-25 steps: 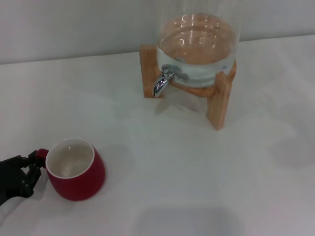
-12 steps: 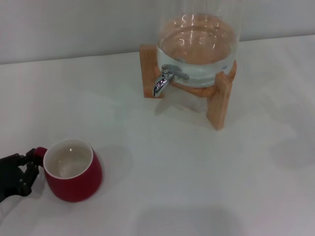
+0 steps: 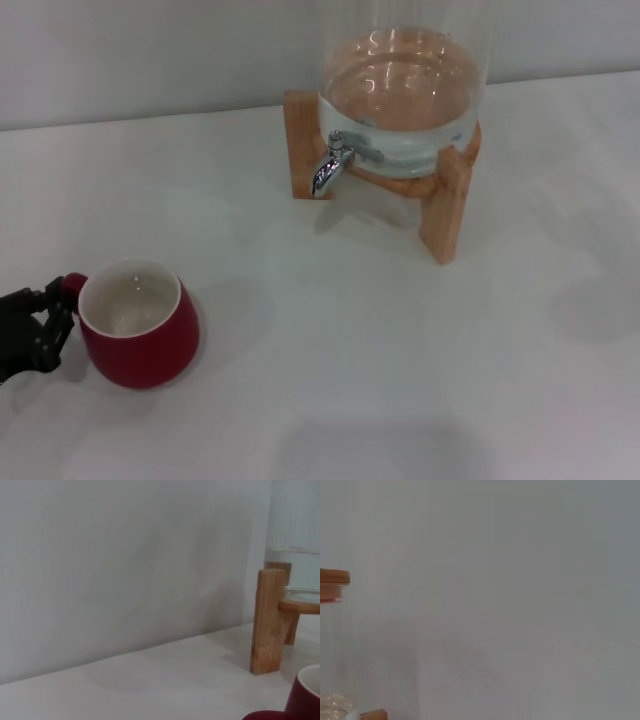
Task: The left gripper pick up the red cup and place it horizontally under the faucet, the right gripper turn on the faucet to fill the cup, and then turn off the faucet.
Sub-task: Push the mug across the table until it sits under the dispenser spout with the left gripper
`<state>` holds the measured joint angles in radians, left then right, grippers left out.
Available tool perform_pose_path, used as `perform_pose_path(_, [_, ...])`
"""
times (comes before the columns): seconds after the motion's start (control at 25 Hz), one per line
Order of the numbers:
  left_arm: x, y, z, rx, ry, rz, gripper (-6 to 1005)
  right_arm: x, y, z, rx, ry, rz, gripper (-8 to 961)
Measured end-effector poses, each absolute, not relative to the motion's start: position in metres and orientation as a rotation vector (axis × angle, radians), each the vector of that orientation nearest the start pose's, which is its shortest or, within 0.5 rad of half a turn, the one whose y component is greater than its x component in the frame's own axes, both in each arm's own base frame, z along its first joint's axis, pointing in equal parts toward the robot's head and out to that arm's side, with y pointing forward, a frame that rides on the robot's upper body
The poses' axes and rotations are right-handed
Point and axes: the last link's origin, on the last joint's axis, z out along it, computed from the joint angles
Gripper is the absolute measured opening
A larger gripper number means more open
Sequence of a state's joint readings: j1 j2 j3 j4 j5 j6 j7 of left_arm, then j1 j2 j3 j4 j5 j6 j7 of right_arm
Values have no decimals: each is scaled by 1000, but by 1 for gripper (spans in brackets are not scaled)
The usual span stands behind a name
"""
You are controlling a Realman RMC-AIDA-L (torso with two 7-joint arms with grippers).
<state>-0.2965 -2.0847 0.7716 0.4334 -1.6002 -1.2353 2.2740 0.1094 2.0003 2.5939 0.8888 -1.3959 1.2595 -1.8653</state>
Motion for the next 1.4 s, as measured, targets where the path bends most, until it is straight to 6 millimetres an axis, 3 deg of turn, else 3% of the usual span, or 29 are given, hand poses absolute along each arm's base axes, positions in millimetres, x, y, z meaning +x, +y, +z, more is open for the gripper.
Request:
perform_pose_path(0.64, [-326,326,-24,-2252,-569,-601,124,381,269,175,-1722,627,691,719])
perform_pose_path(1.4, [-306,354,-39,-2277,-550,-567,124,381,270,170,-1734,638,703,719])
